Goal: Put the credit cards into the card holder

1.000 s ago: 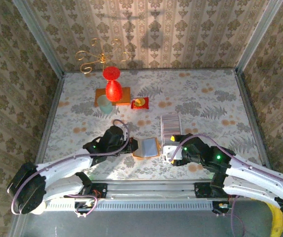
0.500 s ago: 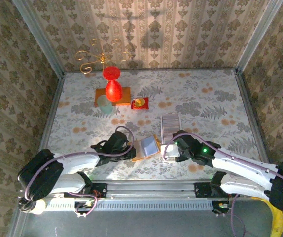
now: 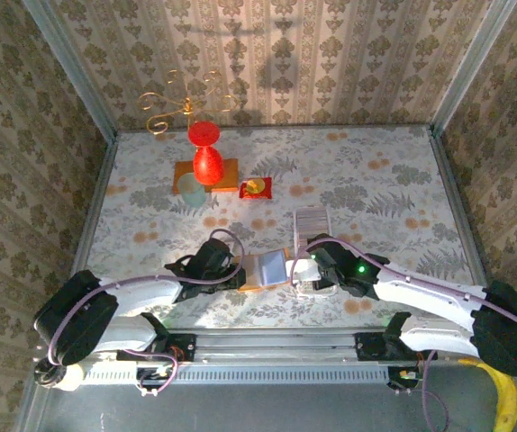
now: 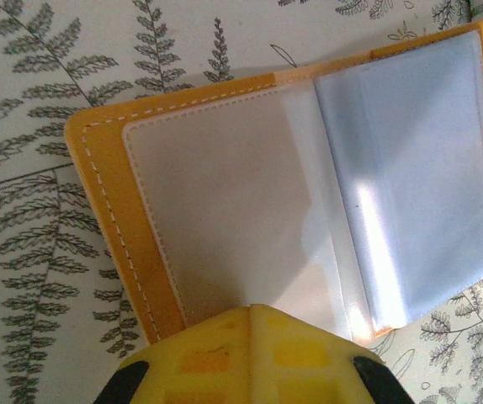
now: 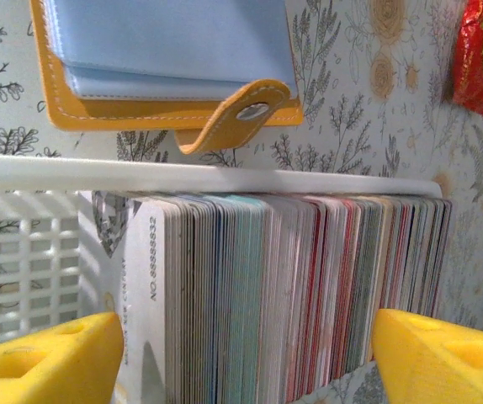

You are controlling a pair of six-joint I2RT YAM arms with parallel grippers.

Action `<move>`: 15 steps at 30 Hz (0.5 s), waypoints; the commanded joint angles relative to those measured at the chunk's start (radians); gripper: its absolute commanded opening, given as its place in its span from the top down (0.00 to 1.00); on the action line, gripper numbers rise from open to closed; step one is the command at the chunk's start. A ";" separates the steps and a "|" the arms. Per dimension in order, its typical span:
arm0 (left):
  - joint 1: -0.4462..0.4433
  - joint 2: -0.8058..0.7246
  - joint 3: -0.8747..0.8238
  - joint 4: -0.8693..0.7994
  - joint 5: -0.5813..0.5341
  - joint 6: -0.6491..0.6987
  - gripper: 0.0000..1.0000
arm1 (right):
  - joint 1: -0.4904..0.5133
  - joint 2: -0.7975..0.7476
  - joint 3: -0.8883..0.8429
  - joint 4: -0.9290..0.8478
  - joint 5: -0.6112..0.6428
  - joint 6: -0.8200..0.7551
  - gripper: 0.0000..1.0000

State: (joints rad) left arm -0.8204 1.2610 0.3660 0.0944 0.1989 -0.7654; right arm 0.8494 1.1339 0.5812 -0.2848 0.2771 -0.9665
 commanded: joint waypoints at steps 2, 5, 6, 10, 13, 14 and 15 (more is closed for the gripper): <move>0.019 -0.010 -0.016 -0.098 0.002 0.096 1.00 | -0.012 0.027 0.018 0.029 -0.032 -0.029 0.26; 0.029 -0.013 -0.009 -0.127 0.023 0.130 1.00 | -0.019 0.054 0.031 0.013 -0.056 -0.032 0.29; 0.031 -0.016 -0.003 -0.143 0.023 0.141 1.00 | -0.020 0.063 0.031 0.012 -0.063 -0.037 0.29; 0.035 -0.045 -0.009 -0.163 0.028 0.160 1.00 | -0.021 0.102 0.034 0.029 -0.061 -0.047 0.27; 0.034 -0.065 -0.015 -0.168 0.042 0.168 1.00 | -0.021 0.123 0.025 0.086 -0.041 -0.069 0.28; 0.034 -0.070 -0.016 -0.171 0.041 0.168 1.00 | -0.021 0.132 0.023 0.103 -0.031 -0.077 0.30; 0.034 -0.073 -0.017 -0.173 0.040 0.169 1.00 | -0.021 0.137 0.026 0.107 -0.024 -0.084 0.33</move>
State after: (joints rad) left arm -0.7948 1.2053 0.3660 -0.0093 0.2279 -0.6334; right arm 0.8326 1.2533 0.5827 -0.2398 0.2352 -1.0122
